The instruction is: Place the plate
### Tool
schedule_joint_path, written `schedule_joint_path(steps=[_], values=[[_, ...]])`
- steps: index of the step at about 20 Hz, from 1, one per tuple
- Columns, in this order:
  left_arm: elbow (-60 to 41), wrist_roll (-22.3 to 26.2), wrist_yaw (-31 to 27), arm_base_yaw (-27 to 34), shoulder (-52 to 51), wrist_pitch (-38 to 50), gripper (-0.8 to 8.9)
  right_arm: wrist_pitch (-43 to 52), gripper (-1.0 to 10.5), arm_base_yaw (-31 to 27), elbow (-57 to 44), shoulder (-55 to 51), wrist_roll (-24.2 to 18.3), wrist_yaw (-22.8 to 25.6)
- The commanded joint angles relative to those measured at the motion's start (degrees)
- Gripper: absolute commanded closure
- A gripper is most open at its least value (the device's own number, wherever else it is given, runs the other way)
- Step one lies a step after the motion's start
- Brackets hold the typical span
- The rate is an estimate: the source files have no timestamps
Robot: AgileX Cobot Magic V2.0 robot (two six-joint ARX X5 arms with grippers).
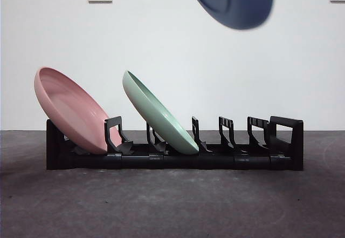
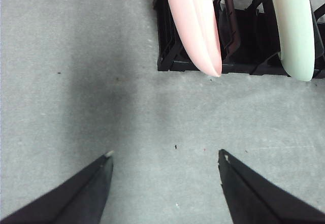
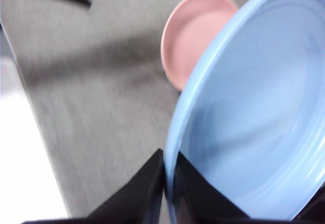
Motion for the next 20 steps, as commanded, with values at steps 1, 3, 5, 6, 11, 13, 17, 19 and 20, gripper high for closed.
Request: schedule_joint_path(steps=[1,3,5,6,11,13,17,19,20], values=[[1.29,-0.07,0.24,-0.09,0.24,0.39,4.82,2.80,9.3,6.62,-6.01,-1.18,-0.39,4.85],[1.29,-0.07,0.24,-0.09,0.24,0.39,4.82,3.91,9.3,12.15,-11.06,-1.22,0.31,8.61],[1.29,-0.07,0.24,-0.09,0.26,0.39,4.82,4.00,9.3,16.66,-14.91,0.35,0.28,10.73],[1.29,-0.07,0.24,-0.07,0.26,0.39,4.82,4.00,9.3,18.47,-16.57,1.55,0.04,10.75],[1.29,-0.07,0.24,-0.07,0.26,0.42,4.82,7.21,9.3,21.29,-19.89,11.58,-4.87,12.46],[1.29,-0.07,0.24,-0.07,0.26,0.42,4.82,8.87,9.3,20.17,-19.89,16.57,-7.50,13.77],[1.29,-0.07,0.24,-0.07,0.26,0.42,4.82,11.65,9.3,16.50,-19.89,26.21,-10.29,13.88],[1.29,-0.04,0.24,-0.07,0.26,0.42,4.82,13.09,9.3,14.75,-19.89,29.53,-11.87,13.88],[1.29,-0.07,0.24,-0.07,0.26,0.42,4.82,13.88,9.3,14.19,-19.89,30.42,-12.31,13.86]])
